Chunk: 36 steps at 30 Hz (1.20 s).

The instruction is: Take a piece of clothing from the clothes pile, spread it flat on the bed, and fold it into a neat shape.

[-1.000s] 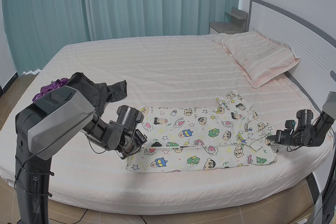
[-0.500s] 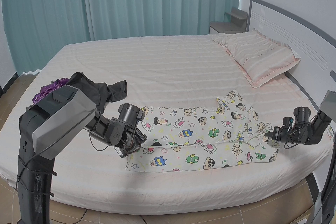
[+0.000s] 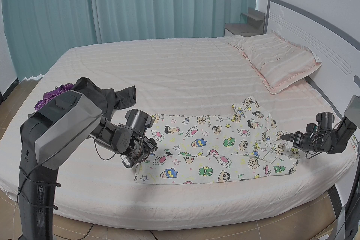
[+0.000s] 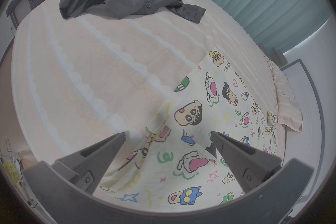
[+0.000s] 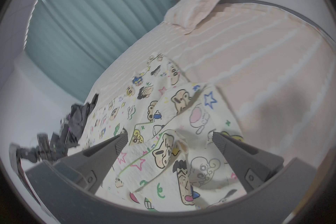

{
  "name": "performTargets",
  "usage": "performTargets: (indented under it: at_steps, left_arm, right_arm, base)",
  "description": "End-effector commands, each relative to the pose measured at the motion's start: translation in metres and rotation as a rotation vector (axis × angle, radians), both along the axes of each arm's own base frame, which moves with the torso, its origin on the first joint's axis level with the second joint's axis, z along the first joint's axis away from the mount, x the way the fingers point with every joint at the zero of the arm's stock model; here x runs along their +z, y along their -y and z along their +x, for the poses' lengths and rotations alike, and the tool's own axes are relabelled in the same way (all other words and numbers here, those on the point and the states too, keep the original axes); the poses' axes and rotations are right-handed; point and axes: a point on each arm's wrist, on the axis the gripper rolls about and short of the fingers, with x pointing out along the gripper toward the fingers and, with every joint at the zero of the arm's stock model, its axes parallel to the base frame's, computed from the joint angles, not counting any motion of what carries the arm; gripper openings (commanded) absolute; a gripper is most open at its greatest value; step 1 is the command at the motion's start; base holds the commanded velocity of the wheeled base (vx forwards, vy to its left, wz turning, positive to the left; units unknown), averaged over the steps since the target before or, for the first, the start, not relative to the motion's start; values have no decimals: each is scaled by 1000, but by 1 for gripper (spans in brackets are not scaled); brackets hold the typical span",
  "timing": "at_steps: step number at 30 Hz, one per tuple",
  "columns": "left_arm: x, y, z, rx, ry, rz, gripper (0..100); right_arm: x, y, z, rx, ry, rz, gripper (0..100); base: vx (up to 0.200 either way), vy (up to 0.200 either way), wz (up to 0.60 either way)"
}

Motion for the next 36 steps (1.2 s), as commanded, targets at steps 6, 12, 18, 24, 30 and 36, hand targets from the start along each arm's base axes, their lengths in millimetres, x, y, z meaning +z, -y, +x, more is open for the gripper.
performTargets:
  at_steps: [6, 12, 18, 24, 30, 36]
  left_arm:
    - [46, -42, -29, 33, -4, -119, 100]
    - [61, -60, -72, -14, -37, -287, 100]
    - [48, -69, -99, -29, -69, -333, 100]
    - [38, -70, -109, -10, -18, -372, 100]
    - [33, -71, -114, -10, -18, -375, 100]
    - [32, -71, -115, -8, -23, -372, 100]
  right_arm:
    - [55, -32, -34, -322, -45, 218, 100]
    - [59, -58, -46, -364, -109, 352, 100]
    - [33, -71, -42, -382, -181, 304, 100]
    - [8, -74, -34, -382, -197, 268, 100]
    - [-11, -79, -26, -386, -168, 246, 100]
    - [-15, -80, -20, -394, -140, 238, 100]
  base:
    - [0, 0, 0]
    - [0, 0, 0]
    - [0, 0, 0]
    - [0, 0, 0]
    - [0, 0, 0]
    - [0, 0, 0]
